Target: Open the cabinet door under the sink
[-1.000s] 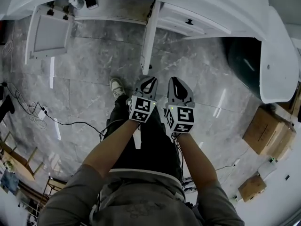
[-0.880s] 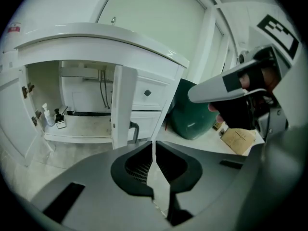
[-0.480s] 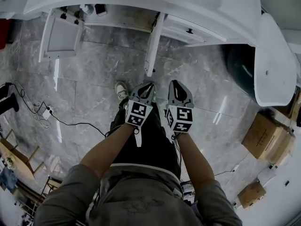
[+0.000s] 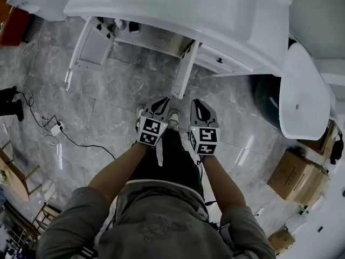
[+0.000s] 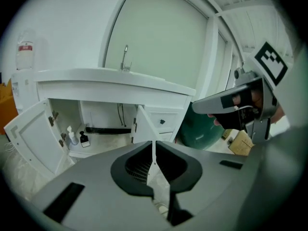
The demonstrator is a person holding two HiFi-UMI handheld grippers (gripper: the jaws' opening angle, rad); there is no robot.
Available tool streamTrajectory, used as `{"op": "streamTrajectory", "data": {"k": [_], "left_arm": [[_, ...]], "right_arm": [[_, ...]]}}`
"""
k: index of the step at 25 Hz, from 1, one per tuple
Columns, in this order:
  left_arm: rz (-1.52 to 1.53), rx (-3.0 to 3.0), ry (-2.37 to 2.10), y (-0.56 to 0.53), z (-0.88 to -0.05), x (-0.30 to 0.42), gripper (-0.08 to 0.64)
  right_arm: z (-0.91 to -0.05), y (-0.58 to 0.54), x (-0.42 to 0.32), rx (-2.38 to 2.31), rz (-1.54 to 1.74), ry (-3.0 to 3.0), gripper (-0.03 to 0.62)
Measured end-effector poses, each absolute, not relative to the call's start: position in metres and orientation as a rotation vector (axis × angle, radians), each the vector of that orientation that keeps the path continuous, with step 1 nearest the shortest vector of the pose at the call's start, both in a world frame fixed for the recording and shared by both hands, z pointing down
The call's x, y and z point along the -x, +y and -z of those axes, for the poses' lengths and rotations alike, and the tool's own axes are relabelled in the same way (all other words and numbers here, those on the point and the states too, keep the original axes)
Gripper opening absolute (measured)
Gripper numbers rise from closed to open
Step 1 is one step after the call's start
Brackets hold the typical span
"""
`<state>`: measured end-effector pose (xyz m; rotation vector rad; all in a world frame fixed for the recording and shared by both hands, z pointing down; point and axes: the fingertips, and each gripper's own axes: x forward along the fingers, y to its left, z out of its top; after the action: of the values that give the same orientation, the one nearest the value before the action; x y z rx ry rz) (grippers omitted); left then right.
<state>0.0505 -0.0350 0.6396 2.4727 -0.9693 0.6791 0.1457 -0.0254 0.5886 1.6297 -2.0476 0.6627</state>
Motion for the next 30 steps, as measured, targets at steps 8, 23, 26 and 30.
{"op": "streamTrajectory", "data": {"k": [8, 23, 26, 30], "left_arm": [[-0.636, -2.538, -1.094, -0.082, -0.559, -0.012, 0.034], [-0.541, -2.628, -1.337, -0.134, -0.419, 0.060, 0.034], [-0.464, -2.631, -1.384, -0.138, -0.388, 0.069, 0.034], [-0.405, -2.625, -1.447, -0.139, -0.354, 0.086, 0.034]], "right_arm": [[-0.514, -0.070, -0.108, -1.556, -0.524, -2.179, 0.037], [-0.385, -0.129, -0.056, -1.468, -0.326, -2.404, 0.037], [-0.347, -0.133, -0.048, -1.471, -0.330, -2.483, 0.037], [-0.299, -0.133, -0.041, -1.477, -0.308, -2.568, 0.037]]}}
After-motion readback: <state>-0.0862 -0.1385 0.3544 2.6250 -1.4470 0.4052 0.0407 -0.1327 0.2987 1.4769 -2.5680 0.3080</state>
